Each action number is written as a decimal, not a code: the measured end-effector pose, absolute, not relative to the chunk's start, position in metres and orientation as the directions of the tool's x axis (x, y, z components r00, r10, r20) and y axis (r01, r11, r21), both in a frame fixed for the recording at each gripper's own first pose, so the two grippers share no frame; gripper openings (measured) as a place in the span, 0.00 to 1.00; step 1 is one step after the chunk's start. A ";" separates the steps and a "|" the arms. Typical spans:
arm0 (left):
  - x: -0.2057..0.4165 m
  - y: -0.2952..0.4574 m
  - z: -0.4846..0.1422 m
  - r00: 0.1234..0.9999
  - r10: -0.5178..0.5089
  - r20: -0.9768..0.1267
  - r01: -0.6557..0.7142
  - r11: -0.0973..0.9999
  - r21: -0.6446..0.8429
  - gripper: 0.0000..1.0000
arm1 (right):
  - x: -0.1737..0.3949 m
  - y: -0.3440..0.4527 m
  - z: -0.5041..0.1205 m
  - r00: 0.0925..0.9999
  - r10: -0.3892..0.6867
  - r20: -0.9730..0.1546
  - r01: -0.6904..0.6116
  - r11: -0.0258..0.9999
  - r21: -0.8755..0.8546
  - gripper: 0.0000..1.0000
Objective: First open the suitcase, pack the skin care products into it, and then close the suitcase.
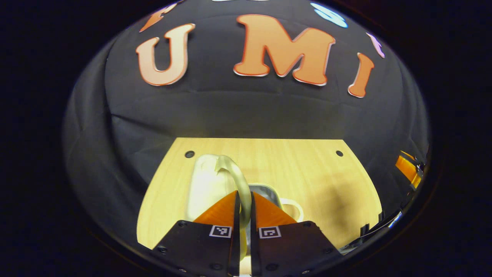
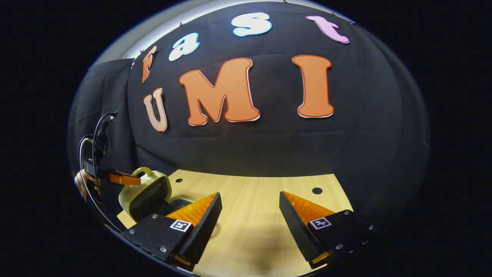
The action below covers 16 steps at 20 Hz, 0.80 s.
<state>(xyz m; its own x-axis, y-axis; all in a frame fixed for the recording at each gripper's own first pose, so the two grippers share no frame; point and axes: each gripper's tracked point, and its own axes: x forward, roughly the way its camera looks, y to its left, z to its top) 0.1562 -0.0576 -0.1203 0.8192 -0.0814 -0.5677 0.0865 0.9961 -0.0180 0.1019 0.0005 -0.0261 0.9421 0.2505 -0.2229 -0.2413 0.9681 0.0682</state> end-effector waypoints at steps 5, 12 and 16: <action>0.161 -0.142 -0.187 0.757 -0.194 -0.624 0.195 0.979 -0.067 0.12 | 0.098 -0.048 -0.041 0.951 0.187 -0.247 -0.175 0.982 0.070 0.95; 0.170 -0.179 -0.270 0.670 -0.189 -0.718 0.245 0.969 -0.026 0.12 | 0.089 -0.079 -0.061 0.950 0.129 -0.284 -0.120 0.992 0.047 0.96; 0.178 -0.175 -0.307 0.653 -0.163 -0.740 0.249 0.969 0.006 0.11 | 0.085 -0.081 -0.069 0.944 0.123 -0.305 -0.109 0.992 0.062 0.96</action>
<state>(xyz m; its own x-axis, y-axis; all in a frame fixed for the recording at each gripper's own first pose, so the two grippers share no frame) 0.1781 -0.1745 -0.3067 0.6530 -0.1632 -0.7396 0.2487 0.9686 0.0059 0.0851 -0.0809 -0.0693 0.9443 0.1228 -0.3053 -0.1091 0.9921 0.0615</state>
